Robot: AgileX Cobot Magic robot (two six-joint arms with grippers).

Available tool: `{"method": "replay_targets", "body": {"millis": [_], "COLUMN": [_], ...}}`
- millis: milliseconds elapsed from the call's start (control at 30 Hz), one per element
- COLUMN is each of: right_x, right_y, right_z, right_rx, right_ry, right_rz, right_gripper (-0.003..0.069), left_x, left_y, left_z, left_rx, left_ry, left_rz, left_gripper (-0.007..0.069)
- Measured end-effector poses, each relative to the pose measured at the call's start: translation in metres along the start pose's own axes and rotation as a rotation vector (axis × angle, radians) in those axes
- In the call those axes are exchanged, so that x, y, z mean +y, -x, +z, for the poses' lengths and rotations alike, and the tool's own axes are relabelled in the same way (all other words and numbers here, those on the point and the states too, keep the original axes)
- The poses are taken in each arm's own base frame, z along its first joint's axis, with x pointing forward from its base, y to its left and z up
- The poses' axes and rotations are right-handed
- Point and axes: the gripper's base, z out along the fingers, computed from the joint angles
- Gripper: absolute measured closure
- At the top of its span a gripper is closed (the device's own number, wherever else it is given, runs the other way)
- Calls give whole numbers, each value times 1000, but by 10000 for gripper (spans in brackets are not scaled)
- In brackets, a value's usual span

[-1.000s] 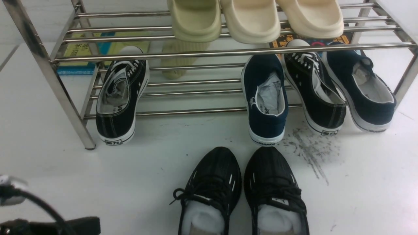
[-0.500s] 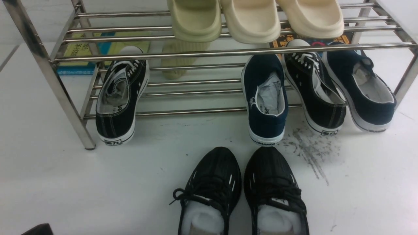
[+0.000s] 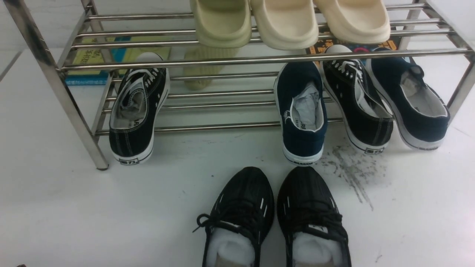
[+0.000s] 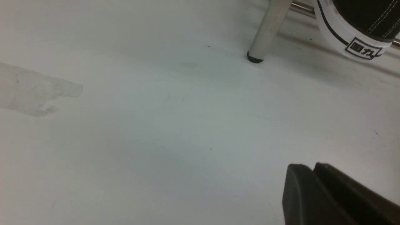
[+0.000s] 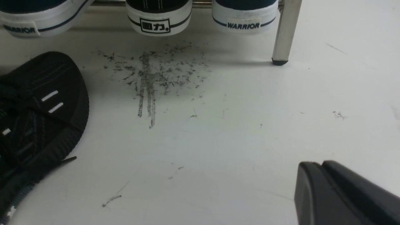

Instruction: Take the shoes off the shelf with your hand on the white table.

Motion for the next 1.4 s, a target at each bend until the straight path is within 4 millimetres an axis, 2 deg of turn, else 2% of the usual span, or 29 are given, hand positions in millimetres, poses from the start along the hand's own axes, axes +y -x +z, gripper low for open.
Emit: {"method": "replay_targets", "body": {"millis": [1400], "right_x": [0], "right_y": [0], "right_z": [0], "right_rx": [0], "right_ry": [0], "right_rz": [0], "right_gripper": [611], "left_x": [1], "left_y": [1], "left_z": [0], "left_rx": [-14], "left_ry": [11], "left_rz": [13], "left_gripper": [517]}}
